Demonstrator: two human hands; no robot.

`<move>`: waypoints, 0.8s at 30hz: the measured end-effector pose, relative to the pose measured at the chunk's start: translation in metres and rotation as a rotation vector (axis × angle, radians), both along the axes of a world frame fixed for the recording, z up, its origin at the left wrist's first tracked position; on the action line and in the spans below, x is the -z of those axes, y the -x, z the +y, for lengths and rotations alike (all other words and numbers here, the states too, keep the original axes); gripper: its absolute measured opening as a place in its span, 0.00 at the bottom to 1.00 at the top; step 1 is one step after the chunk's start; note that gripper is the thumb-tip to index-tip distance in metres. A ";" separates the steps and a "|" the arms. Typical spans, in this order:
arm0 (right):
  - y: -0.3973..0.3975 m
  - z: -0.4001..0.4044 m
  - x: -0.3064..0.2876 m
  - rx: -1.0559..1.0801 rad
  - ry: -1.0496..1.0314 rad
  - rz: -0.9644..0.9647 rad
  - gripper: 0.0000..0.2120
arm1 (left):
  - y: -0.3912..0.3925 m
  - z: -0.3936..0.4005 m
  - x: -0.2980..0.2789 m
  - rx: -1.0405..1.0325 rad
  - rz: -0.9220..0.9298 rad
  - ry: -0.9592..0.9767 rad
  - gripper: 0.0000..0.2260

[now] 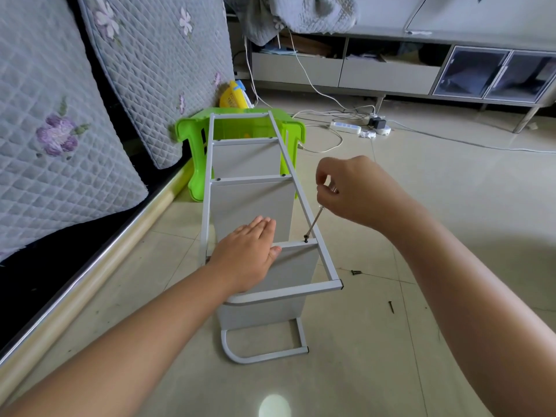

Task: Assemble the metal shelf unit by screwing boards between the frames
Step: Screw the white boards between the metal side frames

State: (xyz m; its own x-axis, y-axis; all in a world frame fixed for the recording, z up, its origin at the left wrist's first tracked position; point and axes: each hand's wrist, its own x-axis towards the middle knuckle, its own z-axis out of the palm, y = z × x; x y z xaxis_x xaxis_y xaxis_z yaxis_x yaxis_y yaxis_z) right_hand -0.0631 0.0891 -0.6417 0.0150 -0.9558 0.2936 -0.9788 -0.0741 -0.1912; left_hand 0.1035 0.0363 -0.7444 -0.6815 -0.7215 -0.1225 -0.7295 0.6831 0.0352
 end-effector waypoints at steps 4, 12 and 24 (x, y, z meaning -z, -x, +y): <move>0.001 0.007 -0.005 -0.071 -0.146 0.066 0.05 | -0.002 -0.001 -0.003 0.032 -0.052 -0.020 0.27; 0.004 0.012 -0.014 -0.046 -0.237 0.067 0.08 | -0.013 0.025 -0.010 0.079 -0.100 -0.146 0.30; 0.000 0.003 -0.013 0.060 -0.256 0.178 0.10 | -0.007 0.033 -0.004 0.050 -0.053 -0.123 0.29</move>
State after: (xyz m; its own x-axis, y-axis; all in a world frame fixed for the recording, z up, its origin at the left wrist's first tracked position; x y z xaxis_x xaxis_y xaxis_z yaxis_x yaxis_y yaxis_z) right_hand -0.0634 0.0919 -0.6285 -0.0143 -0.9991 0.0407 -0.9997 0.0134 -0.0215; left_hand 0.1103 0.0688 -0.7400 -0.7064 -0.6642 -0.2445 -0.6978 0.7114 0.0835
